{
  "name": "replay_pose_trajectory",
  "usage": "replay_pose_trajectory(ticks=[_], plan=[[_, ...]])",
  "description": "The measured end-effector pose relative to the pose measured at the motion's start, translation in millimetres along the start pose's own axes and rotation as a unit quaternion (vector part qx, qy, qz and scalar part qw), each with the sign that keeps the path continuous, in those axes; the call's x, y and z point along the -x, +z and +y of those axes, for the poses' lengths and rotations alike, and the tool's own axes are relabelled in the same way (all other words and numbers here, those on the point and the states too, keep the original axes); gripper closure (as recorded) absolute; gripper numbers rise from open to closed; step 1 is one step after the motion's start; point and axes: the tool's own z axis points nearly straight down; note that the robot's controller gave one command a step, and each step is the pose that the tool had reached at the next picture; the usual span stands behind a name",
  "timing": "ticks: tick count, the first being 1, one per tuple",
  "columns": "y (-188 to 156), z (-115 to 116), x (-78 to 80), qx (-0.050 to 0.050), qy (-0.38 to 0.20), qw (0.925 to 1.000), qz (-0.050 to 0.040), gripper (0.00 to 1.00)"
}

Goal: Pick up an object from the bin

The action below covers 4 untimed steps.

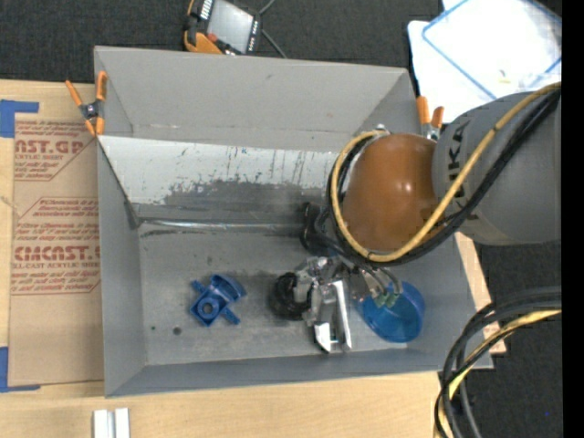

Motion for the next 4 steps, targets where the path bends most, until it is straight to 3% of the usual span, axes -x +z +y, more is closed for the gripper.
replay_pose_trajectory(ticks=[1,2,3,4], plan=[[10,-3,2.2,0.001,0.011,0.9999,-0.0013,1.0],[-74,1,7.0,0.001,-0.004,1.0,0.0008,1.0],[-20,-4,5.5,0.002,0.01,0.9999,-0.0002,1.0],[-8,-5,13.6,0.001,-0.051,0.9987,-0.0005,1.0]])
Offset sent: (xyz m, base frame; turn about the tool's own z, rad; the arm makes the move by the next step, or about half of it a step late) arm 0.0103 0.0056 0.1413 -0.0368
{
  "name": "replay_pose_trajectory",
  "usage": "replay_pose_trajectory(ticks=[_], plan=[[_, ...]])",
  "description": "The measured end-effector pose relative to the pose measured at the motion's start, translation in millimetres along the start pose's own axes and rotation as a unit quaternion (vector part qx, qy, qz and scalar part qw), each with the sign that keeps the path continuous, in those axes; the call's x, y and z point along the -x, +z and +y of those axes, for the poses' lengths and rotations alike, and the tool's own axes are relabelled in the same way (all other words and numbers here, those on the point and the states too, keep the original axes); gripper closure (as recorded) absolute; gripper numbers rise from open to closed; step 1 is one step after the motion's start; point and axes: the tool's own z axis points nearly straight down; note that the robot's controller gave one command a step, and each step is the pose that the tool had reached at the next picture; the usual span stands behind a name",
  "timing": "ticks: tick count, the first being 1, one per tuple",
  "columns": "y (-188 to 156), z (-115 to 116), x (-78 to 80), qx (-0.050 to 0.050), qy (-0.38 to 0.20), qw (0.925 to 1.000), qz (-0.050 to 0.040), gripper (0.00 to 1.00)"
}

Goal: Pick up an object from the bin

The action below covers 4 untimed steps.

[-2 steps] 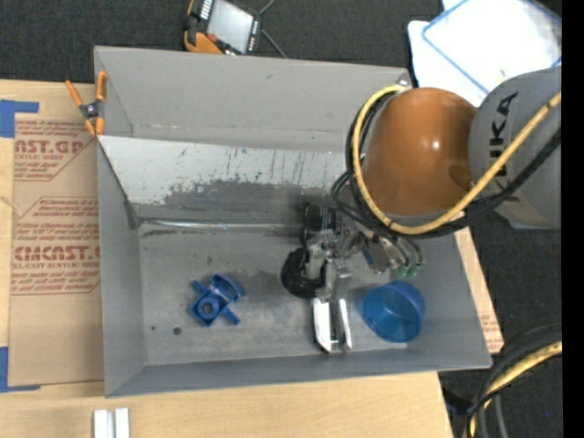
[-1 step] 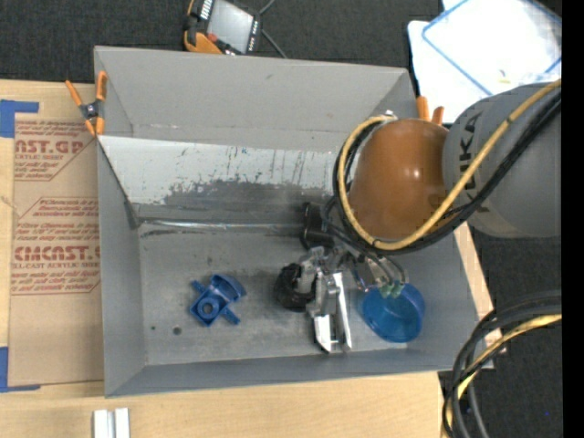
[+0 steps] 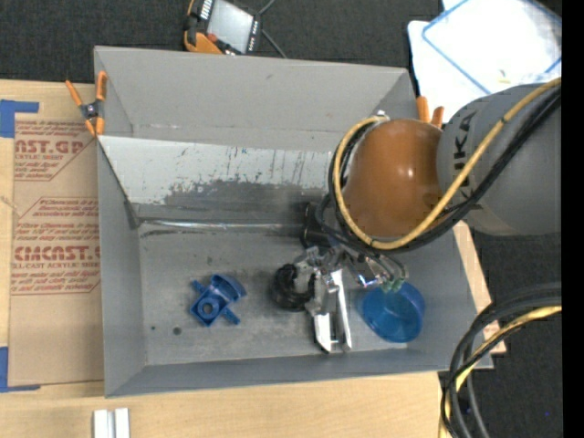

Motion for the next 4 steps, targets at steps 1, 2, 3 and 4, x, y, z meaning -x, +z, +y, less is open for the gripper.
replay_pose_trajectory(ticks=[1,2,3,4], plan=[[4,-2,-0.4,0.0,0.006,1.0,-0.0014,1.0],[1,14,-26.8,0.0,-0.059,0.9982,-0.0001,1.0],[-119,21,-13.5,0.002,0.016,0.9999,0.0009,1.0],[-117,19,-13.4,-0.001,0.007,0.9999,-0.0086,1.0]])
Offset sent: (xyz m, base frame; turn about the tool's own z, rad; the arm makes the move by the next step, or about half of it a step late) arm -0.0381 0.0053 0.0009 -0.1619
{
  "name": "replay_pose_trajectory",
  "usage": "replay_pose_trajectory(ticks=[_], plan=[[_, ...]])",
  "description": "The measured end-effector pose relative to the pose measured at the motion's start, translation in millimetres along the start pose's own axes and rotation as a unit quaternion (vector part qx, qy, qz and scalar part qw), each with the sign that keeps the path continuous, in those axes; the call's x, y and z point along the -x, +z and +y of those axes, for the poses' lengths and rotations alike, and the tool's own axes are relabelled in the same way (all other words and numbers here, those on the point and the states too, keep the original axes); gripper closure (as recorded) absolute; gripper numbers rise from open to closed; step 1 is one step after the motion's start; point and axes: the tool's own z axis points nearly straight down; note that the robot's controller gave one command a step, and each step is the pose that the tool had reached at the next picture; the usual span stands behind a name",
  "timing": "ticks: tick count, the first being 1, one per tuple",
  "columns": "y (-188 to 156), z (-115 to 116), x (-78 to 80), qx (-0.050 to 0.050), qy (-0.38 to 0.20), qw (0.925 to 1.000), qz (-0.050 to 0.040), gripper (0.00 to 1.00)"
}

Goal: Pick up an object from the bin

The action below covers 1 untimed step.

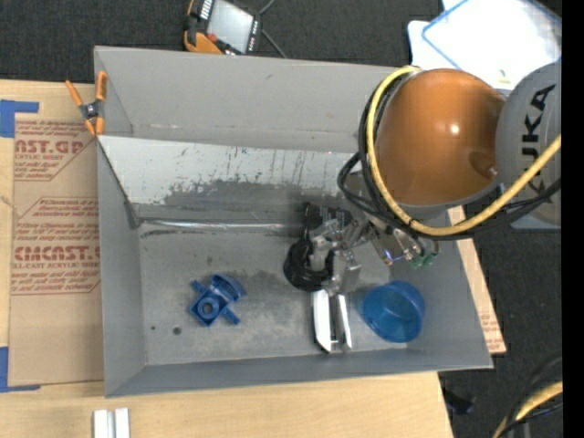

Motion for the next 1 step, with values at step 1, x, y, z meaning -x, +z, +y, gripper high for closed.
replay_pose_trajectory(ticks=[1], plan=[[35.5,2.3,-2.2,0.002,-0.056,0.9984,0.0081,1.0]])
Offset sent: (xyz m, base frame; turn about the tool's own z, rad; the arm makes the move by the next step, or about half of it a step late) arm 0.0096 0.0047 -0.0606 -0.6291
